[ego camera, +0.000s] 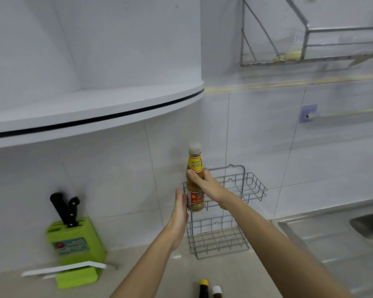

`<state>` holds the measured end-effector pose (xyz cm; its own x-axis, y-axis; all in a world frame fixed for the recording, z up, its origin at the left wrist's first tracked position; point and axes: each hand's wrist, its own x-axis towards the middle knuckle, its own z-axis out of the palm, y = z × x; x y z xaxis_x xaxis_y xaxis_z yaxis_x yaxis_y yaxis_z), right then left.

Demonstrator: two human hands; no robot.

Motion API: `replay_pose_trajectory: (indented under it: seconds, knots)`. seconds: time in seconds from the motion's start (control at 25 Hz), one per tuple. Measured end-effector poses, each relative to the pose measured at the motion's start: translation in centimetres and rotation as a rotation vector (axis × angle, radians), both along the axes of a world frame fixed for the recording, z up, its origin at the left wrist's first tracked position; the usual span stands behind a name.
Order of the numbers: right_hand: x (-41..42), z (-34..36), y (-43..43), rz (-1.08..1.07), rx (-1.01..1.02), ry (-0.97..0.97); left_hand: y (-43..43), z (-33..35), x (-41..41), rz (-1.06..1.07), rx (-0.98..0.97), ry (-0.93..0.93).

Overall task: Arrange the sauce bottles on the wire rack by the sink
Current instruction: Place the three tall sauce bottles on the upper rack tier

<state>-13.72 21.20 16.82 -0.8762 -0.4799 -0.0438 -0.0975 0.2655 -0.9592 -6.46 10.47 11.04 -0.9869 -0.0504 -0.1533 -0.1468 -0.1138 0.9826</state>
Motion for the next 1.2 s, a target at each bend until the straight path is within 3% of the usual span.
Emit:
replay_pose_trajectory:
  seconds: [0.12, 0.24, 0.32, 0.48, 0.56, 0.72, 0.8, 0.96, 1.2]
  knots:
    - [0.3, 1.0, 1.5, 0.103, 0.059, -0.011, 0.3, 0.5, 0.1, 0.021, -0.016, -0.014]
    - [3.4, -1.3, 4.5, -0.188, -0.056, 0.306, 0.2, -0.9, 0.9, 0.071, 0.085, -0.079]
    - [5.6, -5.4, 6.6, -0.279, -0.048, 0.353, -0.3, -2.4, 1.8, 0.110, 0.087, -0.185]
    - [7.9, -16.6, 10.0, 0.020, 0.537, 0.068, -0.3, -6.7, 4.5, 0.085, -0.247, -0.442]
    - [8.8, -19.9, 9.9, 0.072, 0.618, -0.067, 0.1, -8.4, 5.2, 0.029, -0.401, -0.486]
    - [9.7, -22.3, 7.9, 0.066, 0.706, -0.124, 0.7, -12.5, 5.7, -0.269, -1.022, -0.499]
    - [10.2, -23.3, 7.1, 0.079, 0.746, -0.132, 1.2, -14.6, 5.8, -0.395, -1.153, -0.552]
    - [10.2, -25.1, 7.2, 0.065, 0.677, -0.222, 1.7, -17.0, 5.6, -0.320, -1.126, -0.604]
    - [9.0, -26.6, 8.9, -0.136, 0.337, -0.456, 2.8, -19.2, 4.7, -0.193, -0.966, -0.592]
